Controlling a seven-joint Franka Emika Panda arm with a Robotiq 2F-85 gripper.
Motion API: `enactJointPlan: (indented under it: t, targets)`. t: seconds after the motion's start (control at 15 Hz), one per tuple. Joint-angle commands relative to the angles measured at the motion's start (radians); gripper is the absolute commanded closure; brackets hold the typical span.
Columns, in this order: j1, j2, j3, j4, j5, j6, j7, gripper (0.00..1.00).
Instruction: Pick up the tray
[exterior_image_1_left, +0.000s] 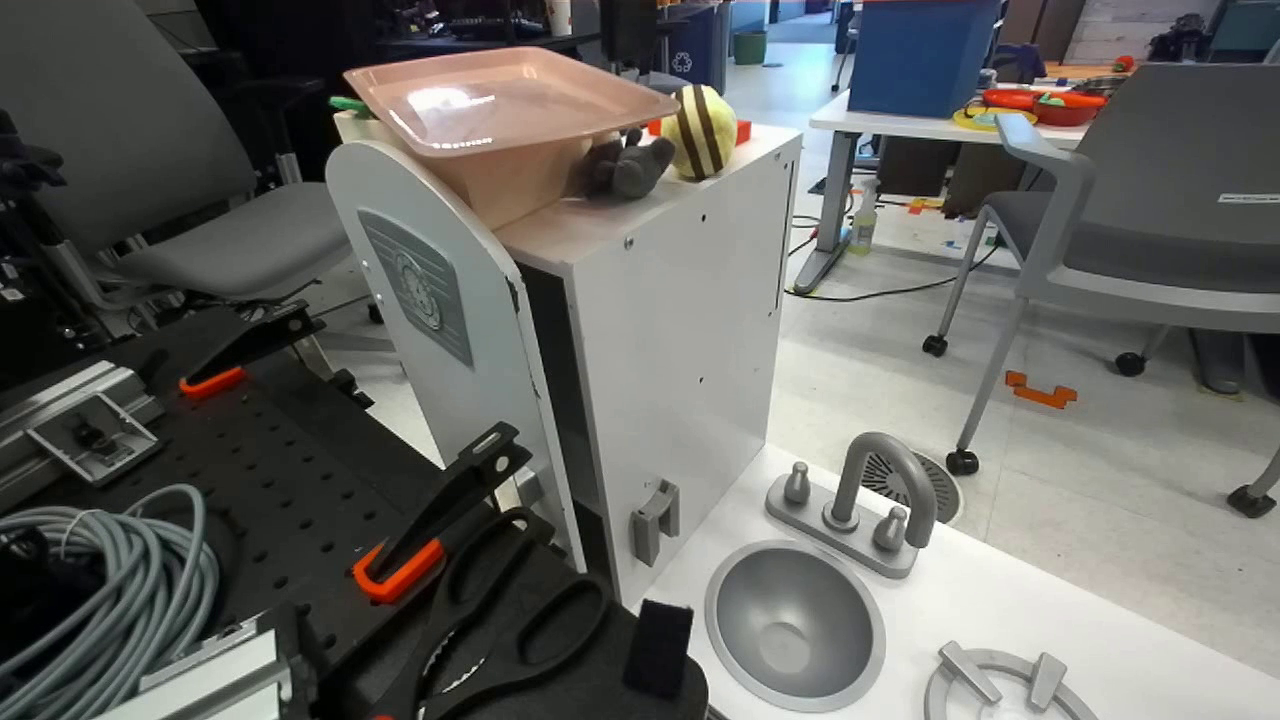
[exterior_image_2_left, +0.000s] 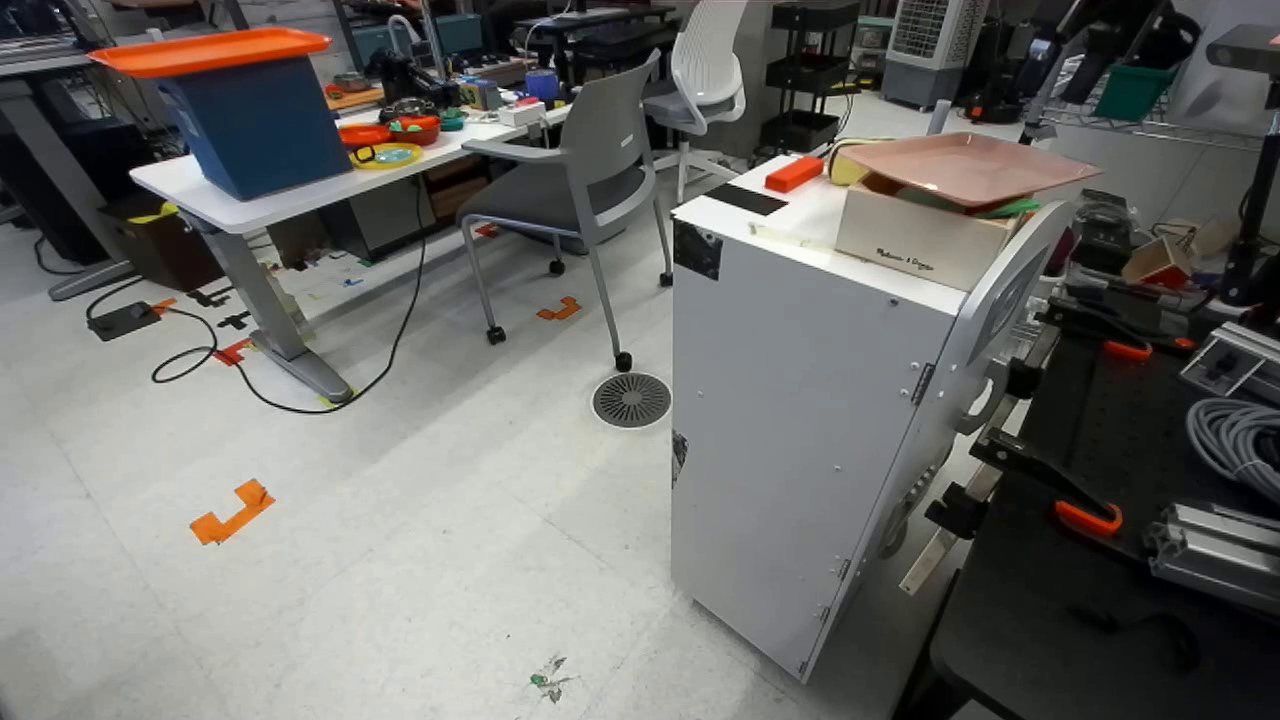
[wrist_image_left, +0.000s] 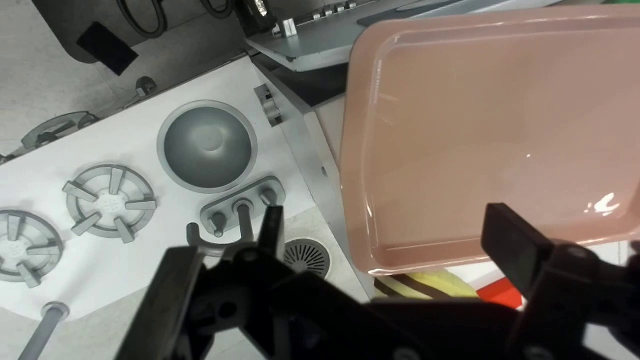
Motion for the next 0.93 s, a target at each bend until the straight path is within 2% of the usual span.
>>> enactJointPlan:
  t: [0.0, 0.33, 0.53, 0.67, 0.73, 0.87]
  targets:
    - [-0.014, -0.061, 0.037, -0.002, -0.072, -0.050, 0.111, 0.00]
    - [-0.012, -0.139, 0.076, -0.015, -0.142, -0.117, 0.219, 0.00]
    - [-0.002, -0.189, 0.092, -0.029, -0.152, -0.144, 0.217, 0.00]
    - [0.010, -0.225, 0.098, -0.043, -0.147, -0.158, 0.172, 0.00]
    - [0.004, -0.167, 0.090, -0.016, -0.132, -0.133, 0.188, 0.00]
    - [0.010, -0.193, 0.097, -0.030, -0.132, -0.138, 0.182, 0.00]
